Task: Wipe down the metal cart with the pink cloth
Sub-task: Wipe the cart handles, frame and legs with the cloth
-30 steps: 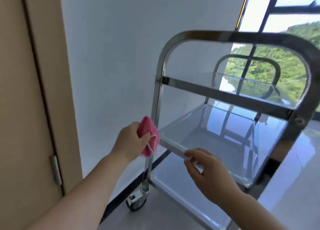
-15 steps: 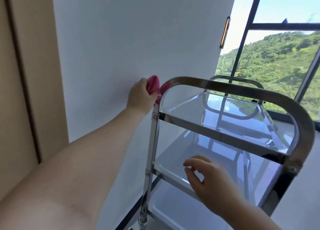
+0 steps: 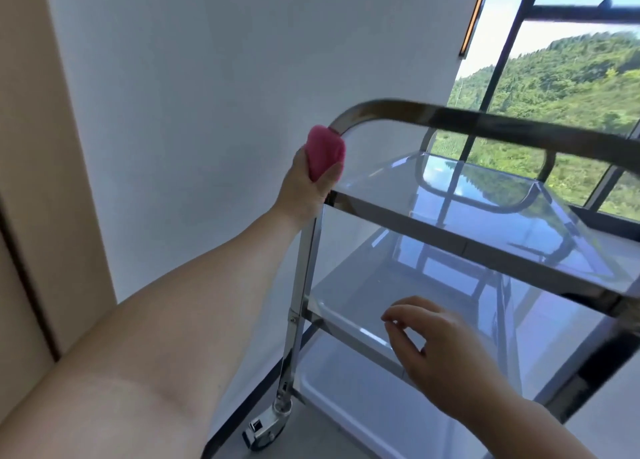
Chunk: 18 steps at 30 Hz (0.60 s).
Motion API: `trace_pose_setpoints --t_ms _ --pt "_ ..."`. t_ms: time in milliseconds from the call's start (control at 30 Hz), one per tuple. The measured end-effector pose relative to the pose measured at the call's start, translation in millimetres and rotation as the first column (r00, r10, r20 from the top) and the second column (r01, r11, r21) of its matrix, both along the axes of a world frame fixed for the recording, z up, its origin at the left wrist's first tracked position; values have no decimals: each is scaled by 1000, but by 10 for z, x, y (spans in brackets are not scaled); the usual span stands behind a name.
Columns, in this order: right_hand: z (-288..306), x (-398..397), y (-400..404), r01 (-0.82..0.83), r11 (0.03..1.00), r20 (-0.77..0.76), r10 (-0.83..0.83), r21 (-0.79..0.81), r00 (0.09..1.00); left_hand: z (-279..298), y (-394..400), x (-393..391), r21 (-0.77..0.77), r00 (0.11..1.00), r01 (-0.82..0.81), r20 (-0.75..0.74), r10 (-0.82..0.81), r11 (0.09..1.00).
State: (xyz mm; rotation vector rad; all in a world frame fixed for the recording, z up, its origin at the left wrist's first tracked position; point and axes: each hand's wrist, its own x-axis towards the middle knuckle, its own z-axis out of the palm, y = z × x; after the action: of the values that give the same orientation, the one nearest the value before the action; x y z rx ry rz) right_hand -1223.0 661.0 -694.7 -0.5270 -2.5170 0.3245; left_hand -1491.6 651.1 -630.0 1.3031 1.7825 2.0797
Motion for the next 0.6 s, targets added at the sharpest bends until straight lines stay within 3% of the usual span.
trace_pose_setpoints --t_ms 67,200,267,400,500,600 --pt "-77 -22 62 -25 1000 22 26 -11 999 -98 40 -2 1 999 30 20 -30 1000" --pt "-246 5 66 -62 998 37 63 -18 997 -143 17 45 142 993 106 32 -112 984" --pt "-290 17 61 -74 997 42 75 -22 996 -126 -1 38 184 997 44 49 -54 982" --pt "-275 15 57 -84 996 19 85 -25 996 -376 -146 -8 76 960 -270 -53 274 960" --pt "-258 -18 33 -88 996 33 89 -26 995 -669 -245 -59 -28 976 -193 -110 189 981" --pt "-293 -66 32 -89 996 26 90 -25 996 -771 -282 -54 -56 955 -152 -264 132 987"
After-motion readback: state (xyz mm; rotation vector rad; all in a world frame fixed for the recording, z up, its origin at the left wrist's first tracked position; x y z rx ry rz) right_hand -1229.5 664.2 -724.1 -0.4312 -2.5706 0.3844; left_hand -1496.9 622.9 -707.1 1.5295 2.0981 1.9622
